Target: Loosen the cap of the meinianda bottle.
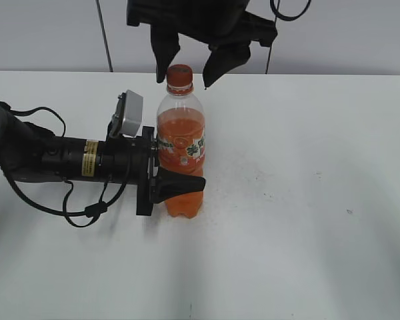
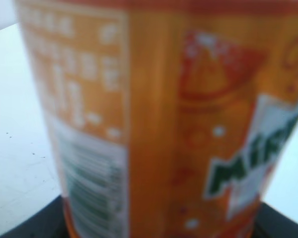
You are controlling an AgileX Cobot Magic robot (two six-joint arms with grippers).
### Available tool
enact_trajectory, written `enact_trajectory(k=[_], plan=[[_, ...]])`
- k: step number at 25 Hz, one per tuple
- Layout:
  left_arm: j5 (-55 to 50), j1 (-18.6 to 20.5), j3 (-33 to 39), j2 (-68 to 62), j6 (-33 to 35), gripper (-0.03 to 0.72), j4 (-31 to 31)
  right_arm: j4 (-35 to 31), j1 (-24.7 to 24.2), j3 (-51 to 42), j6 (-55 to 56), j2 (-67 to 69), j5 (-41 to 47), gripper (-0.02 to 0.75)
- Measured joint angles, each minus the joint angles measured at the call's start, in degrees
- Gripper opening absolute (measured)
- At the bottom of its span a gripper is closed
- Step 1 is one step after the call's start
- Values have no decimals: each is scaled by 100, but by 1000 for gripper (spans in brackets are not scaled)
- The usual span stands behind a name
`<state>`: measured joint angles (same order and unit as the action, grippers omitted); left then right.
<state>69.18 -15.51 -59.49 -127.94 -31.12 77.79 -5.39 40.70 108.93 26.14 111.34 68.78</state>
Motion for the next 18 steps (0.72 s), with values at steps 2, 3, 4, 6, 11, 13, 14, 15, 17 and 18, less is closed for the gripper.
enact_trajectory(k=[2,3,4,6,11,13,14,15,17,18], plan=[[0,0,0,0,0,398,-7,127,60,0,0,6,0,480],[0,0,0,0,0,398,-13,164,80,0,0,11,0,477],[0,0,0,0,0,398,-13,178,86,0,0,11,0,473],[0,0,0,0,0,398,-13,196,92,0,0,11,0,463],[0,0,0,0,-5,397,-18,231,98,0,-36,16,0,426],[0,0,0,0,-5,397,-18,231,98,0,-74,16,0,399],[0,0,0,0,-5,397,-18,231,98,0,-83,16,0,384],[0,0,0,0,-5,397,-18,231,103,0,-88,16,-9,372],[0,0,0,0,-5,397,-18,226,109,0,-108,16,-10,356],[0,0,0,0,-5,397,-18,226,109,0,-125,16,-15,351]])
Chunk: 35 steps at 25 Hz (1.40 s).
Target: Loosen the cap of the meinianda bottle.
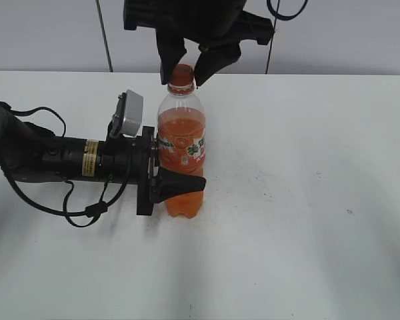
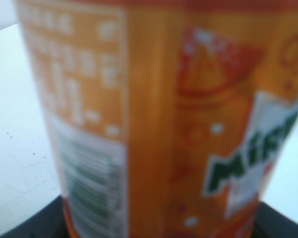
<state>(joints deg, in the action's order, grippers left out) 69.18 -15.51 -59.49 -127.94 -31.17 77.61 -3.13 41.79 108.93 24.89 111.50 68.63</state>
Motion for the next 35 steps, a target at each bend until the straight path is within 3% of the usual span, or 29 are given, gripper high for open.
enact_trajectory(k=[5,11,27,35], plan=[[-10,-5,0,0,0,397,-16,-13,0,0,-122,0,-14,281],[-10,-5,0,0,0,397,-16,-18,0,0,-627,0,-9,280],[-5,11,0,0,4,396,28,-233,-5,6,-5457,0,77,276],[6,11,0,0,31,396,67,-241,-5,6,-5939,-56,113,274]])
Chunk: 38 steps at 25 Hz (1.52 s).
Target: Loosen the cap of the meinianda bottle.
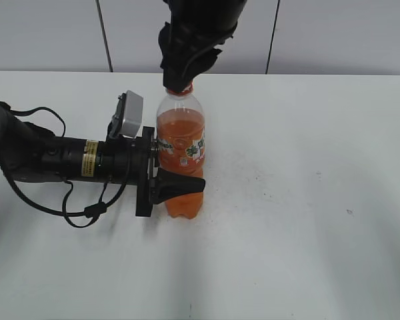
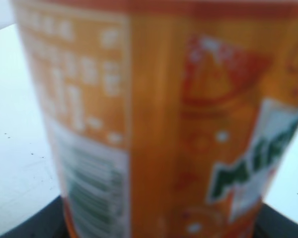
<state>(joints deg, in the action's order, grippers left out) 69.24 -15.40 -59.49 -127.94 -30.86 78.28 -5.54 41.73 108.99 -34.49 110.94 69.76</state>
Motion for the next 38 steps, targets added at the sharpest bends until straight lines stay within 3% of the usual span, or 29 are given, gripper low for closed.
enact_trajectory(k=[11,14,19,22,26,31,38], plan=[[-4,-6,0,0,-10,396,-18,-116,5,0,-15,-359,5,272],[-4,-6,0,0,-17,396,-18,140,5,0,615,-454,5,272],[-4,-6,0,0,-17,396,-18,1153,-24,0,2227,-546,6,272],[-4,-6,0,0,-17,396,-18,1357,-174,0,2753,-546,6,272],[-4,-6,0,0,-17,395,-18,1366,-522,0,3297,-546,6,272],[-10,-6,0,0,-17,394,-18,1132,-1304,-131,3639,-557,6,272],[-10,-6,0,0,-19,394,-18,863,-2374,-1594,3666,-582,-118,272]])
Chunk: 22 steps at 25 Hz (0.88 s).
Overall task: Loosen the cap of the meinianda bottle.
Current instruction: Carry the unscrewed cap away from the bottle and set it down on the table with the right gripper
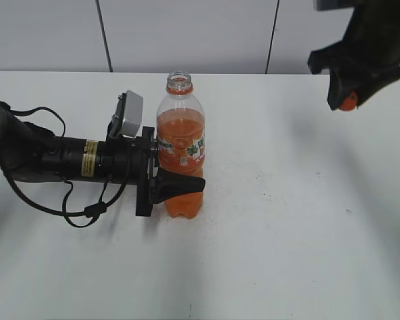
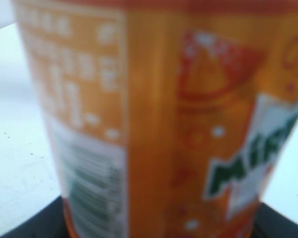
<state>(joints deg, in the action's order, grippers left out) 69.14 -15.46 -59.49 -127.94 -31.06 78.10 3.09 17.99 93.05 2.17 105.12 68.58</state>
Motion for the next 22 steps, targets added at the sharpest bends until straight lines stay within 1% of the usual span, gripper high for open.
enact_trajectory(k=[3,7,9,12,17,22], plan=[[0,0,0,0,0,394,0,-309,-450,-909,-44,-128,-577,272],[0,0,0,0,0,394,0,-1175,-1016,-2135,-402,-319,-1391,272],[0,0,0,0,-5,394,0,-1322,-1179,-2669,-502,-330,-1720,272],[5,0,0,0,-5,394,0,-1292,-1242,-3246,-533,-330,-2112,272],[5,0,0,0,-5,394,0,-1209,-1249,-3600,-516,-316,-2645,272],[5,0,0,0,-5,394,-6,-1176,-1249,-3617,-475,-1,-2794,272]])
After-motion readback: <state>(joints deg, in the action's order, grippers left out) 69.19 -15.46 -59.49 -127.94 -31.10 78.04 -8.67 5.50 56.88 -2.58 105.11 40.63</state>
